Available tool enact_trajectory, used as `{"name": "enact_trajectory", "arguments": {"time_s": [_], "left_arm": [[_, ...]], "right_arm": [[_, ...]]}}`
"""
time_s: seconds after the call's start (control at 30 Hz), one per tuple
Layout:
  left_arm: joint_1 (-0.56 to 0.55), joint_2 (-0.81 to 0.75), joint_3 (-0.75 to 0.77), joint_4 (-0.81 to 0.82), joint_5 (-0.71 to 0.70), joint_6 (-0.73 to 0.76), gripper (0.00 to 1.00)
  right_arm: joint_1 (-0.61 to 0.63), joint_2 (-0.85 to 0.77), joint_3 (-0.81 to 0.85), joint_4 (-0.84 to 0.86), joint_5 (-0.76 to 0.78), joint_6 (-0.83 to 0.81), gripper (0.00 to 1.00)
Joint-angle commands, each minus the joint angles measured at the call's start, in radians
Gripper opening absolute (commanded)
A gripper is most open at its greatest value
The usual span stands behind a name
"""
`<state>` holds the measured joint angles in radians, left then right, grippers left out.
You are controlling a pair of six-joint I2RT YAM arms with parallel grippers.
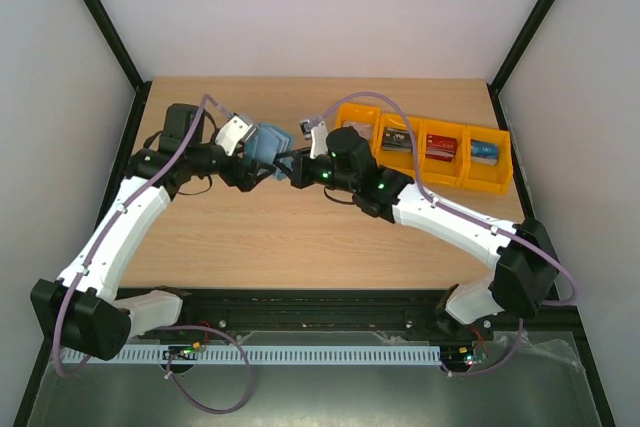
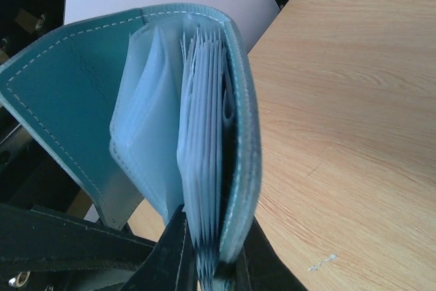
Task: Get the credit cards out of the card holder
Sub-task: Open the card holder.
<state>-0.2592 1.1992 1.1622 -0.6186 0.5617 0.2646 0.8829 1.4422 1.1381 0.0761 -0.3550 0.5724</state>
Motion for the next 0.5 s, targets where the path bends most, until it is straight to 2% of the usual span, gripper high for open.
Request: {"name": "enact_trajectory", "arguments": {"time_s": [0.0, 0.23, 0.47], "left_arm": [[0.075, 0.002, 0.032, 0.027, -0.169, -0.021, 1.00], [0.131, -0.011, 0.046, -0.028, 0.062, 0.001, 0.99], [0.166, -0.012, 0.070, -0.065, 0.208, 0.015, 0.99]], "right_arm": [[-0.003, -0.064, 0.051, -0.037, -0.063, -0.023, 0.02], [-0.028, -0.084, 0.052, -0.100, -0.146, -0.084, 0.02], [-0.041, -0.097, 0.052, -0.135, -0.146, -0.111, 0.02]]}}
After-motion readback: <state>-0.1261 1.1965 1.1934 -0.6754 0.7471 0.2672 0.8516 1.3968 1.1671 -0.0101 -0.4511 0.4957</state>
